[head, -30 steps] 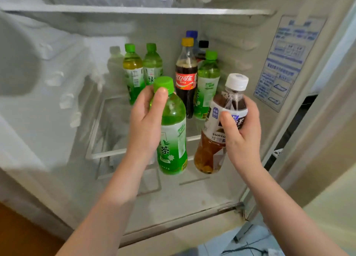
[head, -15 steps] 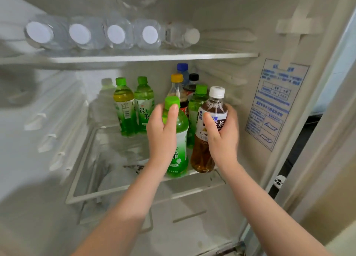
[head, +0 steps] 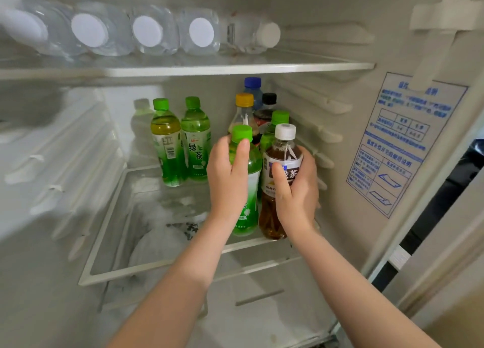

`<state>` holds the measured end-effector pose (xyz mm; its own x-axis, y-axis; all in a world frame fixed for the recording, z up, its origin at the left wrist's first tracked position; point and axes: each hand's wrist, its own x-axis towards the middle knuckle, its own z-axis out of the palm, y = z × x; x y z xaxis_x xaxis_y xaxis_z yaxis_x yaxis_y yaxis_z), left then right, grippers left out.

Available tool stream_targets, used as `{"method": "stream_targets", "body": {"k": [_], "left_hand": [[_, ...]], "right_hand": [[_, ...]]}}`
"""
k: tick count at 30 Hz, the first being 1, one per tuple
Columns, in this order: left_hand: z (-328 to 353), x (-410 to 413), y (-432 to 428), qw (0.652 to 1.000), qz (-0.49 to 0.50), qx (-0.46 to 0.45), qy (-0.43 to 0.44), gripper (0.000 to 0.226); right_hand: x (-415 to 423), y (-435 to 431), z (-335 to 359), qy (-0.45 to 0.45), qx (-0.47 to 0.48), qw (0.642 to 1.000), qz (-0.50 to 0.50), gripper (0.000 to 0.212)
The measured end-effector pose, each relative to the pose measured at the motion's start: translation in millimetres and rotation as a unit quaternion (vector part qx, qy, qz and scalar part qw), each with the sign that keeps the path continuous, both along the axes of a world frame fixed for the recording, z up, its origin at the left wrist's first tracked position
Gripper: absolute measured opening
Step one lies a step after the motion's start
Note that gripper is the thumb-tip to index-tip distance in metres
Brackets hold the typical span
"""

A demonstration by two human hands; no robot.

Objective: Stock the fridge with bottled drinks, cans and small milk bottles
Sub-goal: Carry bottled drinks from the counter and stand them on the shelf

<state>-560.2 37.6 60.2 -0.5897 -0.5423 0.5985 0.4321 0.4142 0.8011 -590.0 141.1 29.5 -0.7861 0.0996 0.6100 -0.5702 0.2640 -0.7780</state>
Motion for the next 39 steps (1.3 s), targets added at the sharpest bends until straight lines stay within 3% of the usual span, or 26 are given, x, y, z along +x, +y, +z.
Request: {"method": "stream_targets", "body": {"k": [5, 8, 12, 17, 20, 24, 28, 33, 36, 39], "left_hand": [[-4.3, 1.9, -2.0, 1.0, -0.022, -0.005, -0.007, 0.035], [-13.8, 6.4, -5.0, 0.999, -0.037, -0.023, -0.029, 0.049], [-45.7, 27.8, -3.9, 0.997, -0.016, -0.038, -0.07, 0.068], [-108.1, 84.7, 13.9, 0.987, -0.001, -0.154, 0.038, 0.04], [-147.6, 117.7, 30.8, 0.98, -0.08, -0.183, 0.022, 0.03], [-200.5, 149.8, 57.9, 0.948, -0.242, -0.153, -0.141, 0.031], [-257.4, 173.9, 82.2, 0.867, -0.329, -0.116, -0.357, 0.029], [-326.1, 197.5, 108.2, 0.649, -0.381, -0.095, -0.651, 0.035], [-361.6, 230.3, 119.4, 0.54, -0.401, -0.223, -0.706, 0.036], [-382.8, 269.6, 135.4, 0.441, -0.446, -0.393, -0.672, 0.03]], "right_hand": [[-5.1, -1.9, -3.8, 0.003, -0.016, 1.0, 0.001, 0.059], [-2.9, 1.7, -8.7, 0.013, 0.005, 1.0, 0.012, 0.054], [17.8, 18.2, -35.9, -0.022, 0.005, 1.0, -0.011, 0.065], [83.9, 58.5, -93.5, -0.066, 0.021, 0.997, -0.025, 0.047], [122.2, 85.6, -129.5, -0.135, 0.047, 0.99, -0.012, 0.041], [162.4, 125.5, -172.1, -0.234, 0.1, 0.967, -0.027, 0.041], [210.5, 166.6, -224.8, -0.402, 0.191, 0.895, -0.026, 0.025], [299.5, 217.3, -294.9, -0.612, 0.228, 0.754, -0.073, 0.031], [366.7, 249.4, -323.2, -0.715, 0.209, 0.662, -0.082, 0.034], [442.3, 280.6, -335.3, -0.77, 0.167, 0.608, -0.101, 0.033]]}}
